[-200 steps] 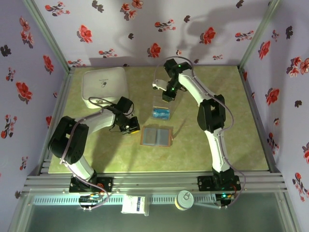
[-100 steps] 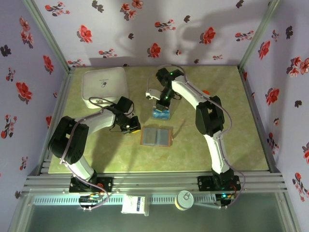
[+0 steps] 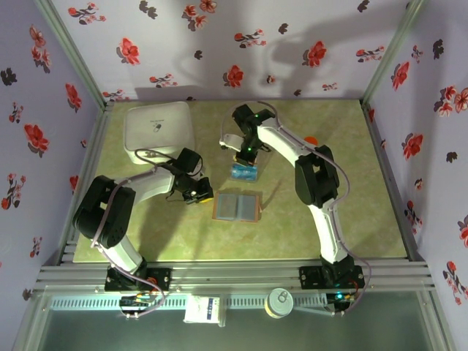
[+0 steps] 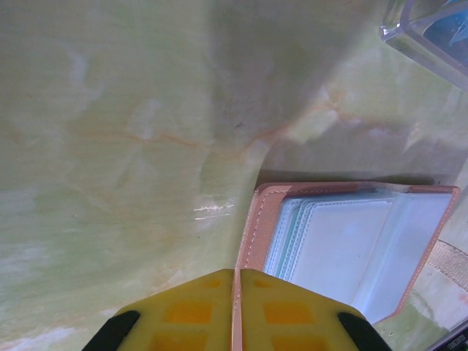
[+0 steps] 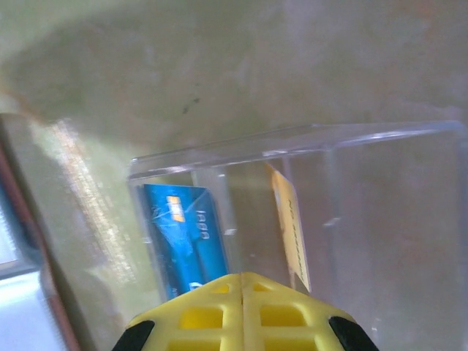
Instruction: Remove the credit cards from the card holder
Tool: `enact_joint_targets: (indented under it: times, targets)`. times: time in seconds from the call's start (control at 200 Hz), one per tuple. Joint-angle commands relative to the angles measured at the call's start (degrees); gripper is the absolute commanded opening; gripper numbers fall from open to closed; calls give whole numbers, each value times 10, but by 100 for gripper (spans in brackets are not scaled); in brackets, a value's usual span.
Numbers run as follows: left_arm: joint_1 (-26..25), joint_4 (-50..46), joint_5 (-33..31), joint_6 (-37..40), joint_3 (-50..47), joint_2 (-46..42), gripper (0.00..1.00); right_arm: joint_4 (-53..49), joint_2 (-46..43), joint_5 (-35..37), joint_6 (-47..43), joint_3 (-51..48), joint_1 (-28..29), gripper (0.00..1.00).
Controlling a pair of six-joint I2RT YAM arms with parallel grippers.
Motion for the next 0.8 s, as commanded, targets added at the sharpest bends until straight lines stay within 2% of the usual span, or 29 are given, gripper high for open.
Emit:
enact_joint_targets:
  times: [0.0,0.475,0.795]
  targets:
    - [5,3,9,1,1,9,11,28,-40,47,9,-8,-4,4]
    - [5,4,9,-1,4,14,11,89,-33,122,6,-33,-8,6]
    - [5,5,9,0,4,20,11,71,-32,85,-2,-46,-8,6]
